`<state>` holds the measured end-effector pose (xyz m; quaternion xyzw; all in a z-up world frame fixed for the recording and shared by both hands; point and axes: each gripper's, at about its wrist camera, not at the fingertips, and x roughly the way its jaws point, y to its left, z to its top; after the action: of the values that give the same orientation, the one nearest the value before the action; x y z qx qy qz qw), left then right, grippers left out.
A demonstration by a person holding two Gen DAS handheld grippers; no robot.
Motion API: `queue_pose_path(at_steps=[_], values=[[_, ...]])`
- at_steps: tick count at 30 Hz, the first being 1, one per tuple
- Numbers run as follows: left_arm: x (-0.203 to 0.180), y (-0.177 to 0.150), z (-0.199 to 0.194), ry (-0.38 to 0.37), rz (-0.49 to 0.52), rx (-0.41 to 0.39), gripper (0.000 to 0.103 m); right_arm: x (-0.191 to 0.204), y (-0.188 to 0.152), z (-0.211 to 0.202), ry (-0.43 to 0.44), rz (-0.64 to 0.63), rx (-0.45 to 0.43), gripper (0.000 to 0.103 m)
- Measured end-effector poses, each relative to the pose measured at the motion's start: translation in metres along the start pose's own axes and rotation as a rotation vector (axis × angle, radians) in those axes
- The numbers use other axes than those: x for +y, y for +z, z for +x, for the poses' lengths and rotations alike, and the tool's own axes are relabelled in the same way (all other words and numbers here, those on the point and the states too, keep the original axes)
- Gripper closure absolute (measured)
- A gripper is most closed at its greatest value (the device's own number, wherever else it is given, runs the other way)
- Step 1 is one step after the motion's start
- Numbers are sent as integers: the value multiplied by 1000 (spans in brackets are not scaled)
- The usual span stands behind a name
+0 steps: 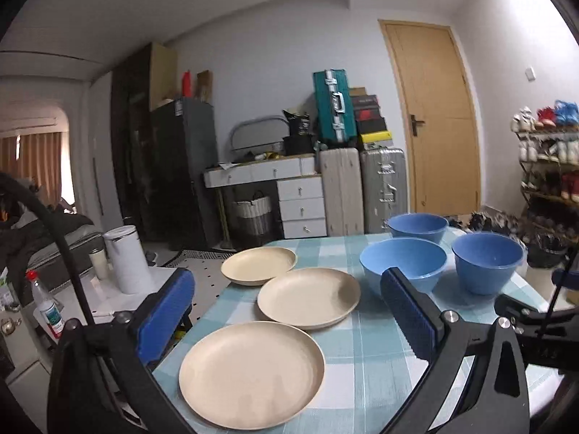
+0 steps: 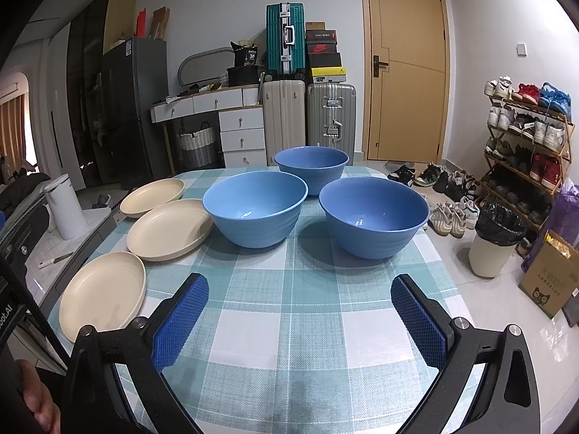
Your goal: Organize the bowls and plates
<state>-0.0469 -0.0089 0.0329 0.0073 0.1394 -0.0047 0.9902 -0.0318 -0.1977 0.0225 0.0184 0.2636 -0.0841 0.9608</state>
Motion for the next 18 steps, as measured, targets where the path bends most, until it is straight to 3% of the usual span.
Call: queue_pose_path(at_steps=[3, 9, 14, 18], values=[[0, 1, 1, -17, -12, 5, 0, 0, 0, 0, 0, -1, -1, 0], [7, -1, 8, 25, -76, 38, 0, 0, -1, 0, 0, 0, 2, 0], [8, -2, 20, -85, -63, 108, 0, 0, 0, 0, 4, 1, 1, 0], [7, -4, 20, -116, -76, 117, 0, -2, -1, -1, 11, 15, -3, 0]])
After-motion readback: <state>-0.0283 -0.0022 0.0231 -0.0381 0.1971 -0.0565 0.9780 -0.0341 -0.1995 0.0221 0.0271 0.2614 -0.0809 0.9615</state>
